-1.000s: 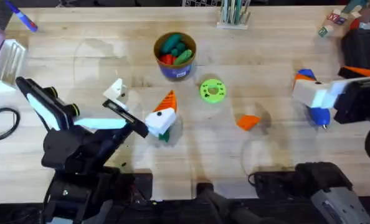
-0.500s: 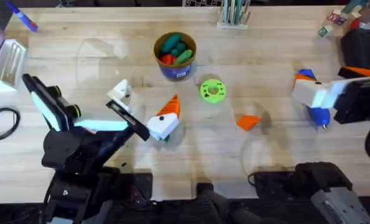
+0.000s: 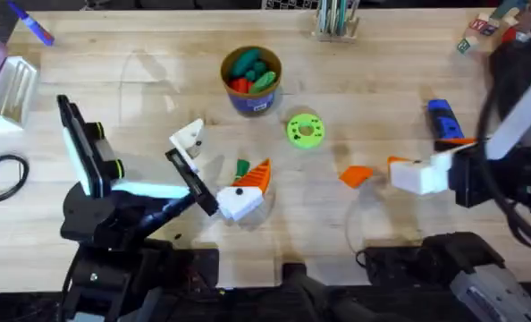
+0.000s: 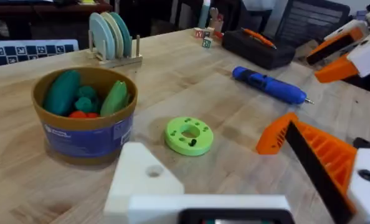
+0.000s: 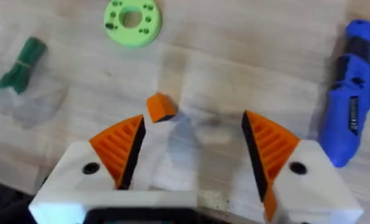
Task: Pick up the gripper from the table and insert it into the empty holder that is missing its gripper. Then pick up a screw, insert it into the mounting hole, and use the screwdriver to tighten it. Finally, clean up the table by picking up the vegetable and placing it into the bucket.
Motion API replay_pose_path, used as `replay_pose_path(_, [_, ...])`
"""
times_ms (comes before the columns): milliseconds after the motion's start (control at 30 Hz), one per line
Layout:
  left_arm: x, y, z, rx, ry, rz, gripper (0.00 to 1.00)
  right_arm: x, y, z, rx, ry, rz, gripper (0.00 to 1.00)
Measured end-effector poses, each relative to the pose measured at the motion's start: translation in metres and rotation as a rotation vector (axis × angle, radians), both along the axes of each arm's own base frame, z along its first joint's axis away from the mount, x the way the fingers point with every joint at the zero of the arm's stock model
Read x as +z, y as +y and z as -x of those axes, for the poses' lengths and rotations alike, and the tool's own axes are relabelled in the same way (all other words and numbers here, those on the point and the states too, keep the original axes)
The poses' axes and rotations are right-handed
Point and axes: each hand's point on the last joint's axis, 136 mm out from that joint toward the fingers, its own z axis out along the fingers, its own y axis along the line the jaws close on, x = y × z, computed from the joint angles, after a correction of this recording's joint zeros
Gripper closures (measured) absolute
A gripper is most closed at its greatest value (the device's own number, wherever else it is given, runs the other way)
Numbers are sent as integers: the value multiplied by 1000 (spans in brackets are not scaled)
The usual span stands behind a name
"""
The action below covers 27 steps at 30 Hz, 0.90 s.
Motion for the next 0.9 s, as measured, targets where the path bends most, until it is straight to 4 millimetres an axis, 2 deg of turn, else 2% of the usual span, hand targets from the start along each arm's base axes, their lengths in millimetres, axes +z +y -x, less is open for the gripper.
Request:
replay_pose_path(133, [0,-1,1,-10,-1,0,14,-20,15,15,132,138,28,66])
replay_pose_path(233, [0,-1,2,-13,-2,-2,15,-28,25,16,219,192,52,66])
replay_pose_path(400, [0,-1,2,-15,-2,-2,15,-37,36,8,301,227,79,66])
replay_pose_path(567, [0,-1,2,-15,-2,-2,15,-48,38,4,312,292,91,66])
replay_pose_path(767, [0,-2,2,-15,-2,-2,15,-67,43,-13,319,357,102,66])
replay_pose_path(800, [0,-2,2,-15,-2,-2,15,-75,44,-14,320,397,108,76])
replay_pose_path(900, [0,-2,2,-15,-2,-2,16,-81,44,-14,322,431,112,123])
